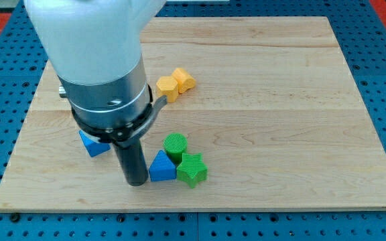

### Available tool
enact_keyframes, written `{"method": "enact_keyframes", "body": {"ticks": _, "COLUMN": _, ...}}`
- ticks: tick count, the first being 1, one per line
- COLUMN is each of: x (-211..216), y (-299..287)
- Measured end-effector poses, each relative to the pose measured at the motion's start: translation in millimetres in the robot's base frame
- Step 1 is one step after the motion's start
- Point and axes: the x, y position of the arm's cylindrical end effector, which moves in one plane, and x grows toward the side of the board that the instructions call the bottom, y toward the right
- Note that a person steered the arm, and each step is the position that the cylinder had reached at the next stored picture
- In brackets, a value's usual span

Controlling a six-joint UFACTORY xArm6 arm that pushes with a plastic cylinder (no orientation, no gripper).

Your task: Push the blue cube to the group of blocks

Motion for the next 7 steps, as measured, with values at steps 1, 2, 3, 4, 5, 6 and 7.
{"method": "enact_keyframes", "body": {"ticks": 1, "x": -4, "y": -120}}
{"method": "enact_keyframes", "body": {"ticks": 2, "x": -61, "y": -127}}
{"method": "enact_keyframes", "body": {"ticks": 3, "x": -82, "y": -84}}
{"method": "enact_keyframes", "body": {"ticks": 4, "x": -57, "y": -31}}
{"method": "enact_keyframes", "body": {"ticks": 5, "x": -53, "y": -62}}
{"method": "enact_keyframes", "body": {"ticks": 6, "x": -52, "y": -50}}
{"method": "enact_keyframes", "body": {"ticks": 7, "x": -52, "y": -10}}
